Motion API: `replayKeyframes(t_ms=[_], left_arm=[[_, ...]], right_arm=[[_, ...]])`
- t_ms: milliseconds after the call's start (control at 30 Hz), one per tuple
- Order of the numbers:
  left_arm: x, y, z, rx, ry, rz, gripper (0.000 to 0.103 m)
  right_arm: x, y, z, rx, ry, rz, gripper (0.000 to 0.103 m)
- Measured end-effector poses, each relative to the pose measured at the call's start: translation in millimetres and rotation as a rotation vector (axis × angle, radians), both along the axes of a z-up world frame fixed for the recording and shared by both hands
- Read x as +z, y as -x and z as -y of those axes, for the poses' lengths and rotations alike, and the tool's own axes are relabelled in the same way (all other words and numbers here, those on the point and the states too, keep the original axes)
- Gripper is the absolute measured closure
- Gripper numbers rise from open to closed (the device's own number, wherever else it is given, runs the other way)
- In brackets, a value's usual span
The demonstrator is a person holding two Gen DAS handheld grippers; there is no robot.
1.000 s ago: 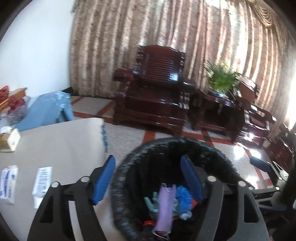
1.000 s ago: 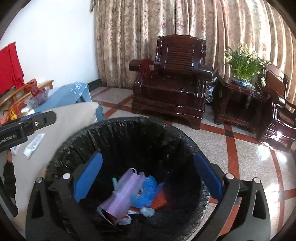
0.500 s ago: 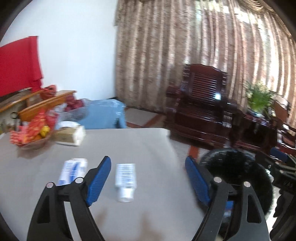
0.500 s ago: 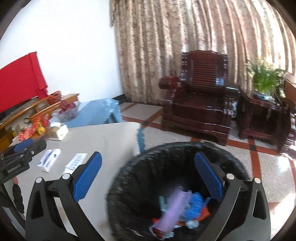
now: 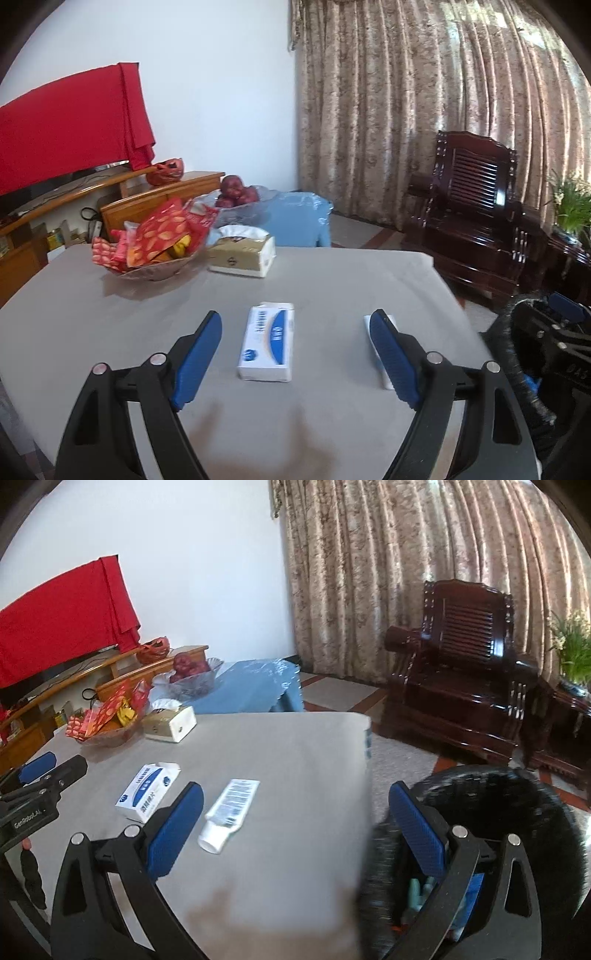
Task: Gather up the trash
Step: 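Return to the table and grasp the white tube with the right gripper, then grasp the alcohol pads box with the left gripper while the right gripper holds the tube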
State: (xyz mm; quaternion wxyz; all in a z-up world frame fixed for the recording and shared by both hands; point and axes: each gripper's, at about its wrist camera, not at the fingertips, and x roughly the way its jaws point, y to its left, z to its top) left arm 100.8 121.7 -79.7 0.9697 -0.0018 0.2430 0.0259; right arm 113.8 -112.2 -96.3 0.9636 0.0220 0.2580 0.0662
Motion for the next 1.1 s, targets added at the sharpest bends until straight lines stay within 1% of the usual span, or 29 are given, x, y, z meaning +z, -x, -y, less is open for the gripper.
replayKeyframes(t_ms=[100,200,300,467,533,600,767,867,933,1000,1033,1067,1100], left_arm=[[-10,-3,-12,0.016,-0.007,-0.013,0.022],[-22,-6,-25,0.035,-0.003,-0.037,0.022],[-33,-11,-36,0.053,0.003,-0.059,0.022],[-44,-19,-48,0.068,0.001,-0.080,0.022],[-48,-21,-51,0.068,0.002,-0.084,0.022],[-49,-24,-52,0.068,0.000,-0.085,0.022],[-55,-30,-57,0.073,0.009,-0.094,0.022],[-56,-32,-59,0.076,0.013,-0.096,0.022],[-58,-33,-60,0.079,0.016,-0.100,0.022],[-60,-34,-60,0.081,0.019,-0.105,0.022],[-60,-35,-60,0.082,0.021,-0.107,0.022],[-61,-35,-60,0.082,0.022,-0.108,0.022],[-62,-36,-60,0.081,0.023,-0.110,0.022]], right_arm=[[-14,-11,-26,0.017,0.010,-0.024,0.005],[-29,-18,-43,0.034,0.021,-0.045,0.005],[-47,-32,-60,0.041,0.034,-0.090,0.006],[-67,-48,-74,0.030,0.030,-0.141,0.006],[-74,-54,-79,0.028,0.036,-0.159,0.008],[-78,-61,-82,0.032,0.029,-0.188,0.016],[-86,-76,-89,0.041,0.041,-0.244,0.023],[-91,-82,-93,0.050,0.050,-0.282,0.029],[-95,-85,-95,0.056,0.054,-0.301,0.038],[-99,-87,-97,0.070,0.055,-0.327,0.050],[-101,-90,-98,0.074,0.052,-0.342,0.053],[-102,-91,-97,0.076,0.049,-0.355,0.059],[-104,-92,-97,0.077,0.044,-0.364,0.060]])
